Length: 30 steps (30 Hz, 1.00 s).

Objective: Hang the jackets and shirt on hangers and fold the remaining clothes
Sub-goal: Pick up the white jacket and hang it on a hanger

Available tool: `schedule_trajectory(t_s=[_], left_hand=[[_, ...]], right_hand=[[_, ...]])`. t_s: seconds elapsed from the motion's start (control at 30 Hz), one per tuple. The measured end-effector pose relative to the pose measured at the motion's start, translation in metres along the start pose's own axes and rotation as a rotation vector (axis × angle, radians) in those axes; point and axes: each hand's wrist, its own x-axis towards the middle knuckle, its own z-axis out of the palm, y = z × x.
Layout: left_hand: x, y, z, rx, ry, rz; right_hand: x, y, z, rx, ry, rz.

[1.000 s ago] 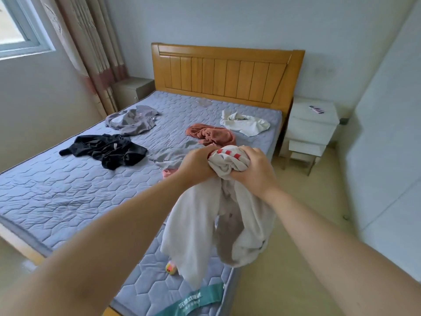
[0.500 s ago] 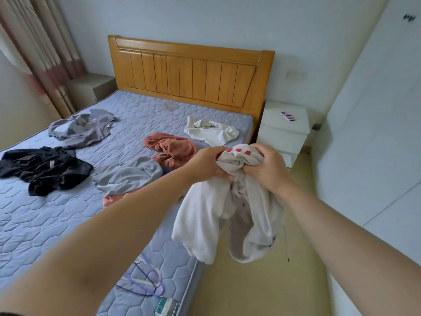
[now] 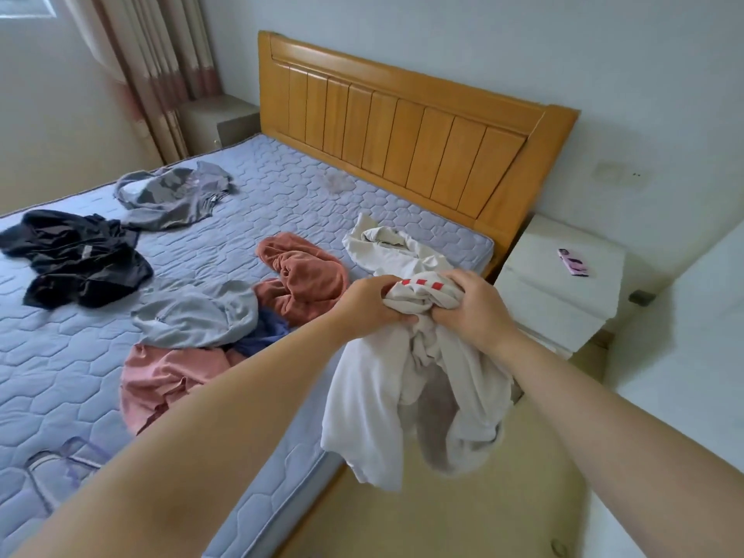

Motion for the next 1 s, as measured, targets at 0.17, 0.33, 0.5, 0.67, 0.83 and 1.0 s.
schedule_trajectory(t_s=[0.17, 0.33, 0.5, 0.67, 0.83, 1.0], left_hand=[[0.048, -0.035, -0.032, 0.075, 0.129, -0.119], [0.094, -0.073, -0.074, 0.088, 0.331, -0.278], [0.153, -0.094, -0.092, -0.018, 0.499, -0.38], [0.21, -0.151, -0.069, -0.372, 0.295, -0.448], [0.238, -0.217, -0.028, -0.363, 0.157, -0.569], [0.269, -0.269, 0.004, -0.256, 0.175, -0.719]], right_hand=[[0.105, 0.005, 0.022, -0.093, -0.196, -0.201], [0.212, -0.022, 0.058, -0.198, -0.318, -0.491], [0.313, -0.034, 0.078, -0.58, -0.238, -0.896], [0.371, 0.012, 0.108, -0.782, -0.241, -0.836], [0.373, 0.101, 0.162, -0.898, -0.564, -0.296], [0.37, 0.158, 0.219, -0.72, -0.675, -0.073]])
